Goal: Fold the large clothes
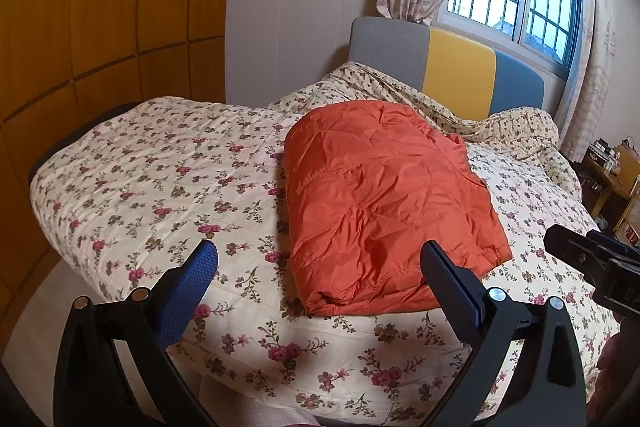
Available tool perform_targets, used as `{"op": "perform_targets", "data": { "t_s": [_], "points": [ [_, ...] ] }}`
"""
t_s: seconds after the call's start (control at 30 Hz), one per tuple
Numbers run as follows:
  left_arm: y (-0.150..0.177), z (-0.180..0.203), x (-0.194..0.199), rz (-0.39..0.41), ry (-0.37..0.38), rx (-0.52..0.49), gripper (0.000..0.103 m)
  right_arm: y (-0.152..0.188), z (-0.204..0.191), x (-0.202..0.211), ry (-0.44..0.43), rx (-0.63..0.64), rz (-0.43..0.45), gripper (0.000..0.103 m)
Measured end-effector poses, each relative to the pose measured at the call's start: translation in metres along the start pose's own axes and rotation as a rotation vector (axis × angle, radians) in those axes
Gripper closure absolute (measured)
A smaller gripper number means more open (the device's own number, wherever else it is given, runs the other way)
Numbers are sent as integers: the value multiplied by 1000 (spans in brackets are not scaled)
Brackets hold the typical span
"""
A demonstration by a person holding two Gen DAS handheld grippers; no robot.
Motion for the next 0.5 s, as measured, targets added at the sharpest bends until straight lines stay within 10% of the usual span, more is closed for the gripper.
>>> {"op": "perform_targets", "data": {
  "t_s": [0.5],
  "points": [
    [4,4,-2,-10,35,5,3,2,0,-4,0,6,-9,2]
  ]
}}
Point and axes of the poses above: each gripper's, at about its wrist camera, not at the fingertips, and x roughly against the way its jaws point, z to its right, y to its underside, the point moved 5 cm from there along -x, roughly the way its jaws point, and after that the axes turned 8 degrees about y, right-handed, at the moved point
